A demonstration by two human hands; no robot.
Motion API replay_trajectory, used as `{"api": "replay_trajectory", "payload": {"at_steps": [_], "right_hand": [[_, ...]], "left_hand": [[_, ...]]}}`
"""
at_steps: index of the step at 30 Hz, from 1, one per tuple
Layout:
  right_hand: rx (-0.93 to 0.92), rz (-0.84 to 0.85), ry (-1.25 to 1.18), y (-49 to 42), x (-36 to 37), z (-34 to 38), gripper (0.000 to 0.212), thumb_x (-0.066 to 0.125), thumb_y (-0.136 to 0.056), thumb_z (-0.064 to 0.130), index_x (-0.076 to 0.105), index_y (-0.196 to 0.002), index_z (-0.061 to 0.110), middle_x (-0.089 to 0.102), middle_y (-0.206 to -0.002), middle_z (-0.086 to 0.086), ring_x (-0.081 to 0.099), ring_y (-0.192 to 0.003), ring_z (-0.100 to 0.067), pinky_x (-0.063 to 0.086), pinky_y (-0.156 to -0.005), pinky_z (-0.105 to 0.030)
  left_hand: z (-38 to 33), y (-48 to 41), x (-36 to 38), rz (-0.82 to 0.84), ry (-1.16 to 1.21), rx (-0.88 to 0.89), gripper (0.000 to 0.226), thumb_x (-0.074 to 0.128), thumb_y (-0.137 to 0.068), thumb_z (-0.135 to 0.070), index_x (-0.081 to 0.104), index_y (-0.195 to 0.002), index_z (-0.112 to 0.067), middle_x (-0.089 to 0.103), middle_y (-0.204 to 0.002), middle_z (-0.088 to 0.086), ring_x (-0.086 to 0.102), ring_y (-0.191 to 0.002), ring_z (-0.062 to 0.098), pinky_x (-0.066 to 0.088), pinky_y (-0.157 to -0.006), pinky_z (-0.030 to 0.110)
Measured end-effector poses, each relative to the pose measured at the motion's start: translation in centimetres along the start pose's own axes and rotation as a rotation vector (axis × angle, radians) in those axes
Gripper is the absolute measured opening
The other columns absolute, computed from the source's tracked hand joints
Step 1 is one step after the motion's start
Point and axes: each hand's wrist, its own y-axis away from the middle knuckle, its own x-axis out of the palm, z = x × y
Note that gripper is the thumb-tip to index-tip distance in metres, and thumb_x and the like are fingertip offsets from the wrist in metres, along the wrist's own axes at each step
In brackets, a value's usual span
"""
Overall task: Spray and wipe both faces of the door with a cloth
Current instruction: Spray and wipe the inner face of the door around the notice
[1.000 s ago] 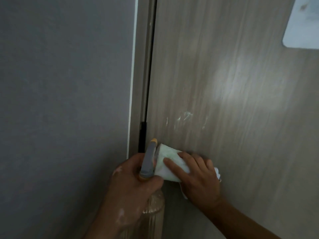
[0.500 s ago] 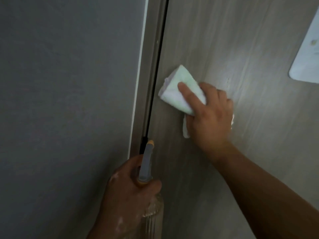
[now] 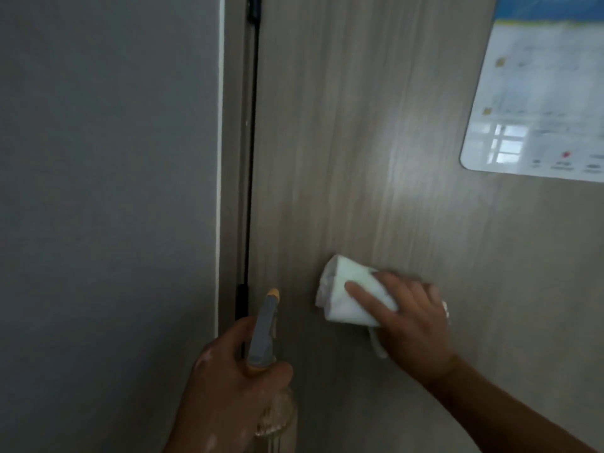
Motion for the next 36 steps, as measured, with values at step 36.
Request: {"api": "replay_trajectory", "payload": {"at_steps": [36], "right_hand": [[0.171,-0.157,0.036,-11.3,-5.6,-6.5,0.061,0.067,-0.092,0.034,0.052,-0.151,0.029,0.057,-0.136,-0.019,0.052,-0.115,-0.038,0.037,-0.088,-0.045]], "left_hand": [[-1.5,0.3,2.3,0.029,0.056,0.007,0.031,0.081,-0.067,-0.008,0.072,-0.092,-0.023,0.057,-0.056,0.001,0.059,-0.052,0.024,0.056,-0.056,0.060]]}}
